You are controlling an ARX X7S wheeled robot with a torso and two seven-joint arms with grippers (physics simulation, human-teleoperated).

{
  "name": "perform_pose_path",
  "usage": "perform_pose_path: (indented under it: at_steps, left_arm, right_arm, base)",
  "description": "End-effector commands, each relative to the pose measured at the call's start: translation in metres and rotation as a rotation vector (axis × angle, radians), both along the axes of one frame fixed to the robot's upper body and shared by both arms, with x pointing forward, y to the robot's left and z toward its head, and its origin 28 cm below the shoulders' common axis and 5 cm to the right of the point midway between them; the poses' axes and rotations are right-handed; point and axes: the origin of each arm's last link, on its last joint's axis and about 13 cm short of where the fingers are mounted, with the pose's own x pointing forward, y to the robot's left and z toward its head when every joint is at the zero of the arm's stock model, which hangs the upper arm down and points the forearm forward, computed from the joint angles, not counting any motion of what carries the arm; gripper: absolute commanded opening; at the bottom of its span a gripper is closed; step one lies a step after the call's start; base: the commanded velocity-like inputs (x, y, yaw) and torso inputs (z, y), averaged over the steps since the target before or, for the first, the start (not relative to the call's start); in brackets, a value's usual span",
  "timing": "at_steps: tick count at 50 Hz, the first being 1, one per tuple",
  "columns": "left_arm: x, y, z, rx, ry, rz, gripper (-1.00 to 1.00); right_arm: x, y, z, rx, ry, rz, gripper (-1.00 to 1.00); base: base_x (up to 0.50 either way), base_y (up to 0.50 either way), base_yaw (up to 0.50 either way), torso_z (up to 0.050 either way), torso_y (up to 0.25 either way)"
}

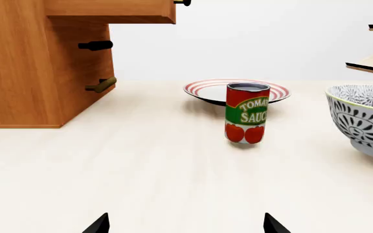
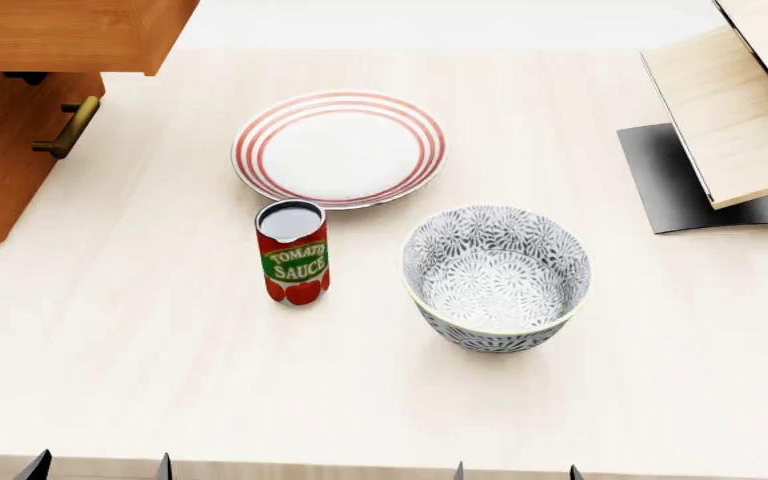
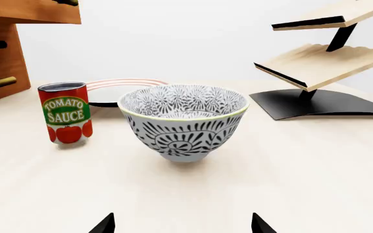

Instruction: Close the top drawer of the cabinet.

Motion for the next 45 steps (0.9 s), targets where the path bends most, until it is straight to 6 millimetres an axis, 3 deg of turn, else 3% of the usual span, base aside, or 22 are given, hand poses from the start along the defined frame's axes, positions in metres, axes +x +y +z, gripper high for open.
perform_pose_path:
  at_steps: [1, 17, 19, 27, 36, 40, 44, 45]
  left_arm:
    - [0.001, 0.000, -0.001, 0.018, -0.001, 0.000, 1.00]
    - [0.005, 0.000, -0.002, -0.010, 0.000, 0.011, 1.00]
    - [0.004, 0.001, -0.002, -0.008, -0.002, 0.013, 1.00]
    - [0.006, 0.003, -0.003, 0.020, -0.005, 0.004, 1.00]
    - [0.015, 0.005, 0.000, 0.081, -0.037, -0.011, 1.00]
    - [0.019, 0.007, 0.001, 0.095, -0.046, -0.009, 1.00]
    - [0.019, 0.009, 0.003, 0.116, -0.062, -0.010, 1.00]
    - [0.014, 0.012, 0.019, 0.070, -0.089, -0.084, 1.00]
  right_arm:
    - [0.001, 0.000, 0.000, 0.000, 0.000, 0.000, 1.00]
    - [0.004, -0.001, -0.002, -0.036, -0.013, -0.040, 1.00]
    - [0.004, -0.002, 0.002, -0.045, -0.091, -0.036, 1.00]
    - [0.008, -0.005, 0.037, -0.008, -0.482, -0.141, 1.00]
    - [0.006, -0.031, 0.074, 0.028, -0.828, -0.511, 1.00]
    - [0.003, -0.048, 0.076, 0.102, -0.926, -0.704, 1.00]
    - [-0.003, -0.052, 0.082, 0.119, -0.963, -0.751, 1.00]
    - [-0.002, -0.058, 0.113, 0.058, -1.045, -0.755, 1.00]
  base:
    - [0.00, 0.00, 0.00, 0.000, 0.000]
    - [0.00, 0.00, 0.00, 0.000, 0.000]
    - [0.00, 0.00, 0.00, 0.000, 0.000]
    - [0.00, 0.00, 0.00, 0.000, 0.000]
    - [0.00, 0.00, 0.00, 0.000, 0.000]
    - [0.00, 0.00, 0.00, 0.000, 0.000]
    - [0.00, 0.00, 0.00, 0.000, 0.000]
    - [0.00, 0.00, 0.00, 0.000, 0.000]
